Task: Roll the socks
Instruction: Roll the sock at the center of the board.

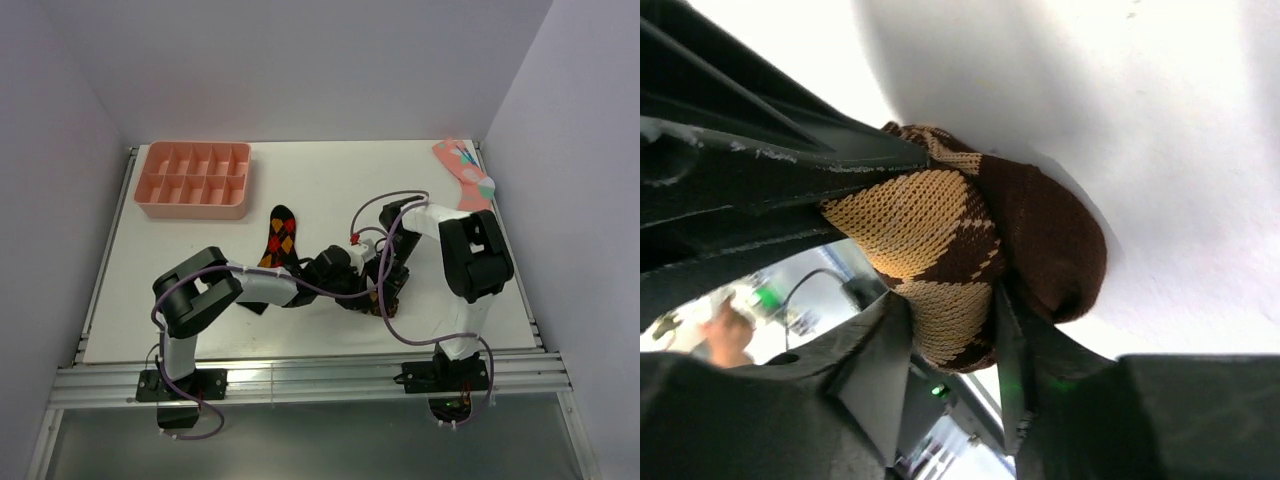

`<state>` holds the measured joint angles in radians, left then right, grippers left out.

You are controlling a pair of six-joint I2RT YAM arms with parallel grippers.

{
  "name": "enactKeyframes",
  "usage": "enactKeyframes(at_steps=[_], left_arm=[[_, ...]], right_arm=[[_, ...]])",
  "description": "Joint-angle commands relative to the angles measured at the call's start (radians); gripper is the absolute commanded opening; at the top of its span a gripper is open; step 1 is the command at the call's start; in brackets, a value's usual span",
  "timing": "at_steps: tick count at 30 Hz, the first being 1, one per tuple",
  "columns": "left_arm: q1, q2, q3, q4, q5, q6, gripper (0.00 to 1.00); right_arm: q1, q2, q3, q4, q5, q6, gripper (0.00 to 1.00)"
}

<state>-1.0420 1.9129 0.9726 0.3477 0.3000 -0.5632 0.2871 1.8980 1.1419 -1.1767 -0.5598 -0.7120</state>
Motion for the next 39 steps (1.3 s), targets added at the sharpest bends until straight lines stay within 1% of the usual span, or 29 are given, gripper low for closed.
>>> enactKeyframes(at_steps=[1,2,4,5,12,19,26,29,31,34,39], left_arm=[[-0.012,0.028,0.063,-0.225,-0.179,-0.056,0.0],[-0.012,0.029,0.077,-0.287,-0.186,-0.063,0.0],[-0.012,0.037,0.112,-0.344,-0.202,-0.069,0.0],[-0.013,0.04,0.124,-0.407,-0.197,-0.073,0.0],[-0.009,0.077,0.242,-0.59,-0.17,-0.069,0.0],[0.014,0.098,0.287,-0.673,-0.104,-0.043,0.0],[0.043,0.107,0.284,-0.69,-0.024,-0.02,0.0],[0.057,0.113,0.285,-0.707,-0.009,-0.007,0.0],[0.063,0.118,0.29,-0.716,-0.009,-0.001,0.0],[0.072,0.12,0.293,-0.722,0.008,0.005,0.0],[0.089,0.127,0.302,-0.736,0.036,0.006,0.0]], right_arm=[[0.0,-0.071,-0.031,0.265,0.069,0.011,0.45],[-0.002,-0.083,-0.037,0.273,0.063,0.017,0.47],[-0.002,-0.115,-0.045,0.298,0.057,0.023,0.49],[-0.005,-0.128,-0.048,0.305,0.052,0.028,0.51],[-0.045,-0.206,-0.054,0.338,-0.029,0.022,0.56],[-0.08,-0.272,-0.076,0.354,-0.094,-0.003,0.59],[-0.132,-0.252,-0.044,0.322,-0.15,-0.021,0.61],[-0.158,-0.243,-0.028,0.293,-0.182,-0.038,0.61],[-0.17,-0.241,-0.019,0.298,-0.186,-0.017,0.61],[-0.206,-0.229,0.013,0.253,-0.216,-0.053,0.61],[-0.247,-0.261,-0.001,0.236,-0.239,-0.09,0.6]])
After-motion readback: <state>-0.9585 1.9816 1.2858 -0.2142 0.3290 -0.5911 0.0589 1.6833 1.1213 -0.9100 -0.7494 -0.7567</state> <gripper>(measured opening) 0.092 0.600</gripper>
